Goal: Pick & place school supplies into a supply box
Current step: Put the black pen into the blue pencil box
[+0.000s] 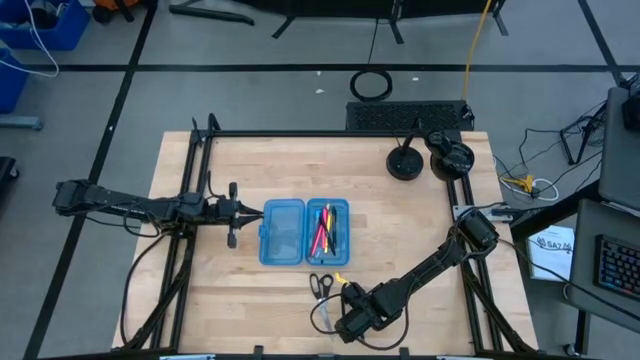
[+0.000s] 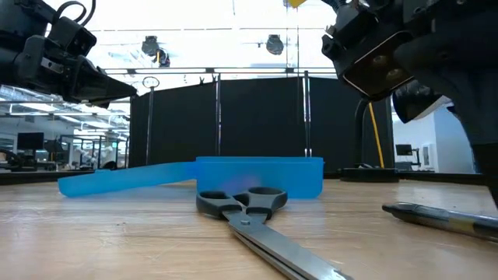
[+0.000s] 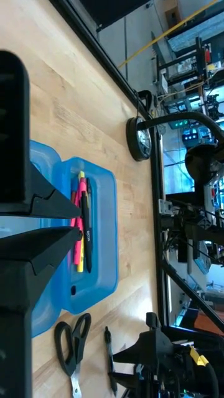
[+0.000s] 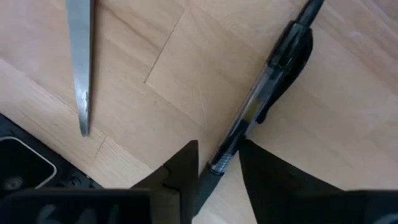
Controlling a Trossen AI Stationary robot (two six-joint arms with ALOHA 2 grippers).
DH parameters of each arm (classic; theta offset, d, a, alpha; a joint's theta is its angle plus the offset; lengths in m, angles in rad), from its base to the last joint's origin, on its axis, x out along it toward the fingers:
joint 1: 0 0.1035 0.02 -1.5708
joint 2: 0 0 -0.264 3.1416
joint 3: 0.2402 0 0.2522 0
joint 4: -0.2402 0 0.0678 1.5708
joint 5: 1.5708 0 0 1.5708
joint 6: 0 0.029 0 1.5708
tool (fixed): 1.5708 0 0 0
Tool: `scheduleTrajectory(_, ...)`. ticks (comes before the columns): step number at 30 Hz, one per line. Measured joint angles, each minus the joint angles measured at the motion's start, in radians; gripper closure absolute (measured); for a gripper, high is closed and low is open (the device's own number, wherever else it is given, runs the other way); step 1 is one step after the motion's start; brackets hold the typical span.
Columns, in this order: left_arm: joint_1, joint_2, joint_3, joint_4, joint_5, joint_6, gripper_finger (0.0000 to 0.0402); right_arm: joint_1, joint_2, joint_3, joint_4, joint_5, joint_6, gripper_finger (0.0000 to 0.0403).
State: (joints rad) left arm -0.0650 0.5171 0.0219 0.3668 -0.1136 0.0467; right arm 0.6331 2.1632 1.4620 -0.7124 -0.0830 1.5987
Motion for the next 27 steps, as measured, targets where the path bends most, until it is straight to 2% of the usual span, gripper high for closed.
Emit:
scheduleTrajectory(5, 0.000, 0.000, 0.000, 0.000, 0.000, 0.000, 0.0364, -0.001, 0.000, 0.000, 0.002, 0.002, 0.015, 0.0269)
scheduleTrajectory(13, 0.000, 0.000, 0.000, 0.000, 0.000, 0.000, 0.0364, -0.002, -0.011, -0.001, -0.016, 0.027, 0.042, 0.0266)
scheduleTrajectory(27, 0.000, 0.000, 0.000, -0.006, 0.000, 0.000, 0.0364, 0.046, -0.039, -0.004, -0.004, 0.017, 0.236, 0.0270)
